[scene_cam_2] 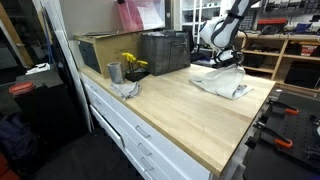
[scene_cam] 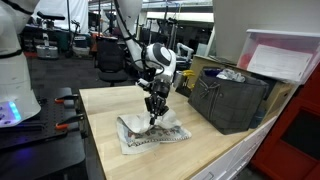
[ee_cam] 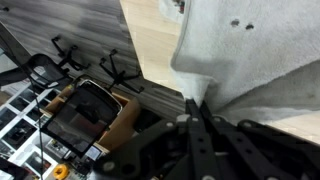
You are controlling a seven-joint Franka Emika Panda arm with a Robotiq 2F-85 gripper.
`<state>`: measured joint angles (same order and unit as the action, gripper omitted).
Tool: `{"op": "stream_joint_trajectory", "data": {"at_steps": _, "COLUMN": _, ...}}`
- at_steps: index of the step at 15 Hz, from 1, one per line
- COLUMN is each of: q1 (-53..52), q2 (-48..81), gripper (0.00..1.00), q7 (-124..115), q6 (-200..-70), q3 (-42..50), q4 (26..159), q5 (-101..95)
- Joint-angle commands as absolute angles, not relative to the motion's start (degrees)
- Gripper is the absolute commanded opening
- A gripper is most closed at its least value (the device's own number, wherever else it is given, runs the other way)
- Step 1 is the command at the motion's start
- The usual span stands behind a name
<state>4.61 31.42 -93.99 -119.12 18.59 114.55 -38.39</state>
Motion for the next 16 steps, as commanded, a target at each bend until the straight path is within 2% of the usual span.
{"op": "stream_joint_trajectory", "data": {"at_steps": 1, "q1": 5.9, "q2": 31.9, "gripper": 0.01, "q7": -98.6, "q6": -116.2, "q3": 19.8, "q4": 116.0, "q5": -37.1}}
{"op": "stream_joint_trajectory", "data": {"at_steps": 7, "q1": 7.2, "q2": 33.5, "gripper": 0.01, "q7": -98.8, "q6": -114.3, "q3": 20.4, "q4": 119.5, "q5": -37.7}}
{"op": "stream_joint_trajectory", "data": {"at_steps": 8, "q1": 7.3, "q2": 33.8, "gripper": 0.28, "q7": -98.7, "q6": -114.1, "q3": 20.4, "q4": 119.8, "q5": -37.4}}
{"op": "stream_joint_trajectory", "data": {"at_steps": 9, "q1": 7.3, "q2": 34.1, "gripper": 0.29, "q7": -98.6, "q6": -113.8, "q3": 20.4, "q4": 120.0, "q5": -37.2}}
{"op": "stream_joint_trajectory", "data": {"at_steps": 16, "q1": 7.3, "q2": 32.7, "gripper": 0.8, "q7": -98.6, "q6": -116.3, "q3": 20.2, "q4": 118.5, "q5": -37.0}}
